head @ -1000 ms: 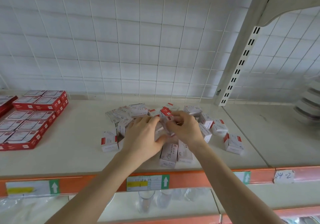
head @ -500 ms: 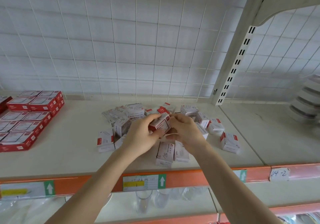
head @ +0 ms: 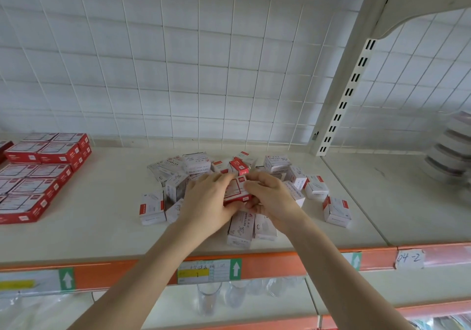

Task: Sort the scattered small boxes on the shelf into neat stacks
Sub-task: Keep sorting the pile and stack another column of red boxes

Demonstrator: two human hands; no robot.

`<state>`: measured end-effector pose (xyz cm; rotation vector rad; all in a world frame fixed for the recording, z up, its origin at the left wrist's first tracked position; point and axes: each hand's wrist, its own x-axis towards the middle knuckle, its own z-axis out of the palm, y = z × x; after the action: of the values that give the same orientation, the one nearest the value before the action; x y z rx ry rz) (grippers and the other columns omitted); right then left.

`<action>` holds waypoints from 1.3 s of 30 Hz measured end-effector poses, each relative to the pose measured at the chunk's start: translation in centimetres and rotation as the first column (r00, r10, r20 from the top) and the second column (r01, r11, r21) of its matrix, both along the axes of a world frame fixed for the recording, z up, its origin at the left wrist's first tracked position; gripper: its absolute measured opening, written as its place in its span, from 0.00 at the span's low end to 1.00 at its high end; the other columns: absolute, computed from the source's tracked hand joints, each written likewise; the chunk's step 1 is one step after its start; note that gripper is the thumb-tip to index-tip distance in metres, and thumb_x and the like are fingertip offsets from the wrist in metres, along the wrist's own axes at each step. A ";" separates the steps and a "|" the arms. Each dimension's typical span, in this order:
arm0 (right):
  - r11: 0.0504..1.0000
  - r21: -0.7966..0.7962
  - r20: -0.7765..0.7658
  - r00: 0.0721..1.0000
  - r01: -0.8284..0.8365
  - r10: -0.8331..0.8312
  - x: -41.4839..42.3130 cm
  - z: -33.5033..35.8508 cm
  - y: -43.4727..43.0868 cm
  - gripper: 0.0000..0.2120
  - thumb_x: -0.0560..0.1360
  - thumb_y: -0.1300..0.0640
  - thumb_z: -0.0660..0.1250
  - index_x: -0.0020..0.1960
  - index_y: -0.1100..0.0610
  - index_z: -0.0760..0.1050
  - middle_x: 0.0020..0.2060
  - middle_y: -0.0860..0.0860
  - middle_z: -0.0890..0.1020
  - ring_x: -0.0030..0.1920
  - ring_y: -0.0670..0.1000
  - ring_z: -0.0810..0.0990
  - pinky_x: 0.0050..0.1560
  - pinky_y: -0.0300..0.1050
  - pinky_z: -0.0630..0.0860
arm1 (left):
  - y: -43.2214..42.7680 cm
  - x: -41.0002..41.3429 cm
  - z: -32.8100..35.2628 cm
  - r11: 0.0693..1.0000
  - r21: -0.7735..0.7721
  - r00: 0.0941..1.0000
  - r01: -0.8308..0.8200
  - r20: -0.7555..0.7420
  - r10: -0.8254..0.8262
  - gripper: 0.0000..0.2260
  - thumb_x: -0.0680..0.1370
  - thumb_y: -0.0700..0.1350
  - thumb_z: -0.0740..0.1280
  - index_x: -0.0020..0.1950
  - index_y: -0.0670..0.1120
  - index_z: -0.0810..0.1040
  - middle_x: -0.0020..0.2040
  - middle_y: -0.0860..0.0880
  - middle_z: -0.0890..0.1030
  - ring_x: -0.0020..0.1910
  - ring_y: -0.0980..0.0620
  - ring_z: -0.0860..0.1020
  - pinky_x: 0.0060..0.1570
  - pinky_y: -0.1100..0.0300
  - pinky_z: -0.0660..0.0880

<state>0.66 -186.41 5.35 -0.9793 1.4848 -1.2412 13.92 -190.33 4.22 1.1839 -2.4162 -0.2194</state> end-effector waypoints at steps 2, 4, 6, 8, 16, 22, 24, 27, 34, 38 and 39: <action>1.000 -0.002 -0.085 0.996 -0.022 0.021 -0.2 0.1 0.0 0.06 0.76 0.63 0.61 0.49 0.55 0.75 0.36 0.54 0.77 0.28 0.47 0.74 0.33 0.42 0.74 | 0.0 0.0 0.0 1.000 -0.018 1.000 -0.025 0.012 0.026 0.27 0.75 0.55 0.64 0.72 0.51 0.62 0.66 0.52 0.71 0.66 0.50 0.67 0.65 0.54 0.62; 0.999 -0.009 -0.151 0.988 -0.041 0.039 -0.4 0.1 -0.1 0.08 0.76 0.63 0.61 0.46 0.52 0.76 0.37 0.52 0.78 0.30 0.47 0.74 0.34 0.41 0.74 | -0.2 0.2 0.1 0.998 -0.019 0.999 -0.052 -0.001 0.052 0.26 0.75 0.54 0.65 0.72 0.51 0.64 0.65 0.51 0.72 0.65 0.49 0.68 0.64 0.54 0.63; 0.999 -0.017 -0.175 0.984 -0.035 0.031 -0.6 0.1 -0.2 0.10 0.76 0.63 0.60 0.43 0.51 0.76 0.36 0.51 0.78 0.32 0.47 0.75 0.35 0.41 0.73 | -0.7 0.6 0.3 0.995 -0.016 0.996 -0.094 -0.015 0.093 0.25 0.75 0.54 0.65 0.70 0.49 0.66 0.64 0.50 0.73 0.64 0.48 0.69 0.62 0.54 0.65; 0.999 -0.027 -0.196 0.980 -0.021 0.015 -0.9 0.0 -0.3 0.10 0.75 0.64 0.60 0.43 0.52 0.75 0.35 0.50 0.78 0.33 0.47 0.75 0.34 0.40 0.72 | -1.3 1.2 0.3 0.991 -0.016 0.991 -0.134 -0.017 0.133 0.25 0.75 0.54 0.65 0.70 0.47 0.66 0.64 0.48 0.73 0.63 0.47 0.70 0.60 0.55 0.67; 0.983 -0.163 -0.614 0.770 0.089 -0.171 -0.8 -0.7 -2.4 0.15 0.75 0.60 0.61 0.62 0.56 0.71 0.52 0.51 0.77 0.52 0.50 0.76 0.50 0.40 0.72 | -1.9 2.2 -0.1 0.991 -0.014 0.991 -0.134 0.012 0.135 0.27 0.75 0.54 0.64 0.71 0.46 0.64 0.65 0.46 0.70 0.63 0.46 0.69 0.61 0.55 0.67; 0.999 -0.024 -0.826 0.562 0.045 -0.045 0.0 -1.2 -5.3 0.22 0.75 0.51 0.62 0.67 0.55 0.64 0.61 0.56 0.70 0.61 0.58 0.70 0.56 0.50 0.70 | -1.4 2.2 -0.3 0.997 -0.031 0.997 -0.071 -0.030 0.070 0.26 0.76 0.51 0.65 0.72 0.46 0.64 0.66 0.47 0.69 0.65 0.46 0.68 0.62 0.55 0.67; 0.998 -0.037 -0.840 0.540 0.055 -0.061 0.3 -1.1 -5.8 0.19 0.76 0.51 0.62 0.64 0.56 0.67 0.59 0.55 0.73 0.56 0.56 0.74 0.51 0.48 0.72 | -1.5 2.3 -0.2 0.998 -0.032 0.999 -0.049 -0.005 0.049 0.26 0.77 0.51 0.63 0.73 0.48 0.62 0.67 0.48 0.68 0.65 0.48 0.67 0.62 0.56 0.67; 0.995 -0.080 -0.861 0.499 0.066 -0.103 0.5 -1.1 -5.7 0.17 0.76 0.52 0.62 0.62 0.57 0.69 0.55 0.55 0.75 0.52 0.56 0.76 0.46 0.45 0.71 | -1.8 2.5 0.0 0.999 -0.024 1.000 -0.025 0.006 0.025 0.25 0.78 0.51 0.61 0.73 0.50 0.60 0.68 0.50 0.66 0.66 0.50 0.65 0.61 0.59 0.67; 0.987 -0.155 -0.871 0.466 0.039 -0.155 -0.4 -0.3 -4.4 0.13 0.74 0.60 0.62 0.57 0.62 0.73 0.47 0.58 0.77 0.46 0.57 0.76 0.43 0.43 0.70 | -1.7 2.7 0.0 1.000 -0.019 0.999 -0.003 -0.038 0.002 0.24 0.77 0.50 0.62 0.72 0.49 0.63 0.67 0.50 0.66 0.66 0.51 0.65 0.60 0.60 0.68; 0.961 -0.266 -0.802 0.536 0.076 -0.264 -1.2 0.1 -3.5 0.14 0.73 0.63 0.63 0.58 0.59 0.75 0.48 0.56 0.79 0.46 0.55 0.77 0.41 0.38 0.68 | -1.5 2.4 0.1 0.999 -0.048 0.992 -0.009 -0.122 0.003 0.22 0.76 0.48 0.65 0.69 0.45 0.69 0.65 0.48 0.70 0.65 0.48 0.67 0.59 0.57 0.68; 0.950 -0.302 -0.780 0.553 0.076 -0.292 -1.2 0.3 -3.3 0.14 0.72 0.64 0.64 0.57 0.59 0.76 0.48 0.55 0.79 0.46 0.54 0.77 0.42 0.37 0.67 | -1.5 2.2 0.2 0.998 -0.070 0.990 -0.011 -0.143 0.000 0.21 0.75 0.47 0.66 0.67 0.43 0.71 0.63 0.46 0.72 0.64 0.46 0.69 0.58 0.56 0.69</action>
<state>-0.58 -189.69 5.60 -1.7668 2.2411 -1.1662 16.15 -191.80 4.43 1.1051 -2.2774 -0.2086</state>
